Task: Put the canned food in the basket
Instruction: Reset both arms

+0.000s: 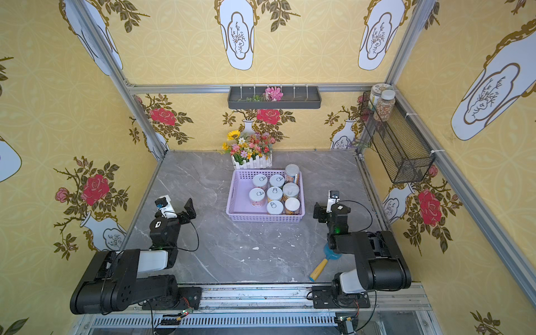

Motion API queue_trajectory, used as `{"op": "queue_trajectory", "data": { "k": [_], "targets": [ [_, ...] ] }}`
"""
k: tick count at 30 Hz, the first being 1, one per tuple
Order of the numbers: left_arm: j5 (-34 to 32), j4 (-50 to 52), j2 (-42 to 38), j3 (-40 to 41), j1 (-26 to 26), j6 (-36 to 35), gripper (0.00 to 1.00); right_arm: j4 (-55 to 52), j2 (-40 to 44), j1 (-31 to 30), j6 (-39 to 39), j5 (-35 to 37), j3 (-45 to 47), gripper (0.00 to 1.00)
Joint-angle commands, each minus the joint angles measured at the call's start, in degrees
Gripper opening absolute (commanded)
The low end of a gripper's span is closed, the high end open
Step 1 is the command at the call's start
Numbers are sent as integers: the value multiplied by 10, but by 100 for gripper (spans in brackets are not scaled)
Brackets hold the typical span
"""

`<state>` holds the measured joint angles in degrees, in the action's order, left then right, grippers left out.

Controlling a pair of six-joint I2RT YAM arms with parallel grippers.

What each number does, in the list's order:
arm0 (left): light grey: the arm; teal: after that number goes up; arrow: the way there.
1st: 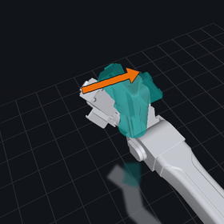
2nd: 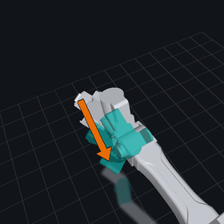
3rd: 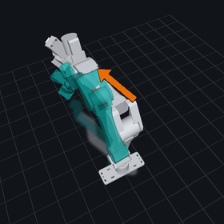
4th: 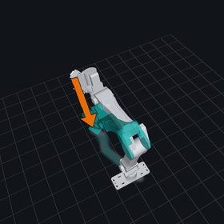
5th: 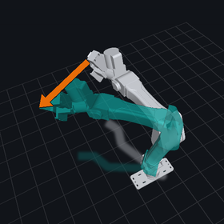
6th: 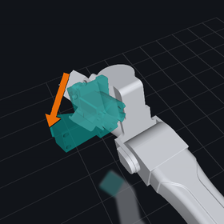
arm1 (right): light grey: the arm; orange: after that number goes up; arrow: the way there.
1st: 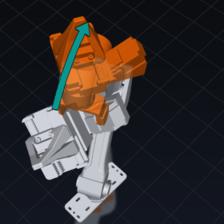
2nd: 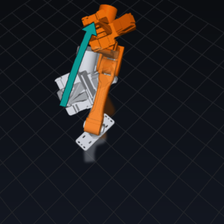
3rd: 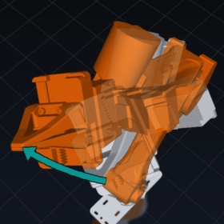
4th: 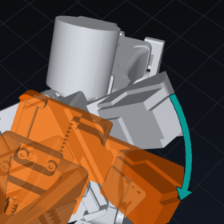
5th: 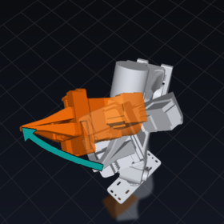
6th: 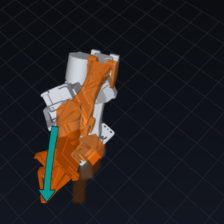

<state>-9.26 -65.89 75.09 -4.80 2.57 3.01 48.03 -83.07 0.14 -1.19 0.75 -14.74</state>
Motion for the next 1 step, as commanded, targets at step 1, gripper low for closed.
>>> {"op": "queue_trajectory", "data": {
  "k": [1],
  "targets": [
    [3,-1,1,1,0,-1,100,22,7,3,9,-21,4,97]
  ]
}}
